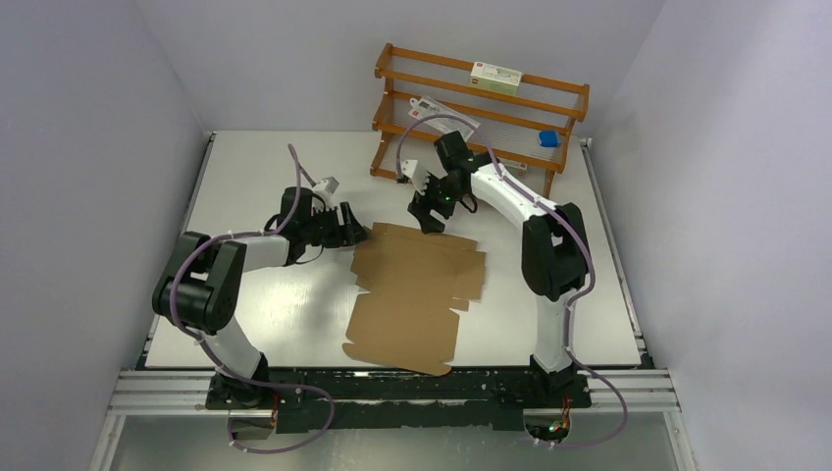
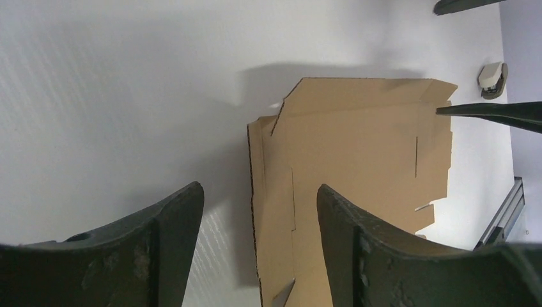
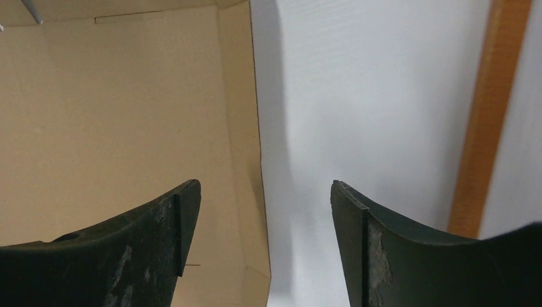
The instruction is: Fold the paper box
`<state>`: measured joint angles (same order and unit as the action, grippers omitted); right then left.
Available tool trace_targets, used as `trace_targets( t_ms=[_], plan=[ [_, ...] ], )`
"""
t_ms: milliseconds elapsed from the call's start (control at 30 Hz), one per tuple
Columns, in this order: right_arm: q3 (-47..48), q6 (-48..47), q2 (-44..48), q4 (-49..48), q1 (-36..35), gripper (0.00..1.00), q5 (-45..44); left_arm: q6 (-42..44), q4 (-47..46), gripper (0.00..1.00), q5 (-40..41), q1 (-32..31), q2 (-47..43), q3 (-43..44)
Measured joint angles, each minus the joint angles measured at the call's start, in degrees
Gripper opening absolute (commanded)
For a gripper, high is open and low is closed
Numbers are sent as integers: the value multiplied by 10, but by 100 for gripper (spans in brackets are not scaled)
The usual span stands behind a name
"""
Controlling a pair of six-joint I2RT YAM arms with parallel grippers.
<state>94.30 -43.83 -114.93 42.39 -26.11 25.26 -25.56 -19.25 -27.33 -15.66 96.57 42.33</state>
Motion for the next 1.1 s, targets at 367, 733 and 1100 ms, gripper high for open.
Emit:
trace_targets(
  t_ms=[367,733,1100],
  plan=[
    [51,-13,-99,61,35,64,67,14,12,65,-22,-3,21,6],
    [95,-30,-150,98,39,39,103,21,12,64,-30,-3,24,10],
    [116,-51,-173,131,40,33,128,23,12,64,-36,-3,24,10]
  ],
)
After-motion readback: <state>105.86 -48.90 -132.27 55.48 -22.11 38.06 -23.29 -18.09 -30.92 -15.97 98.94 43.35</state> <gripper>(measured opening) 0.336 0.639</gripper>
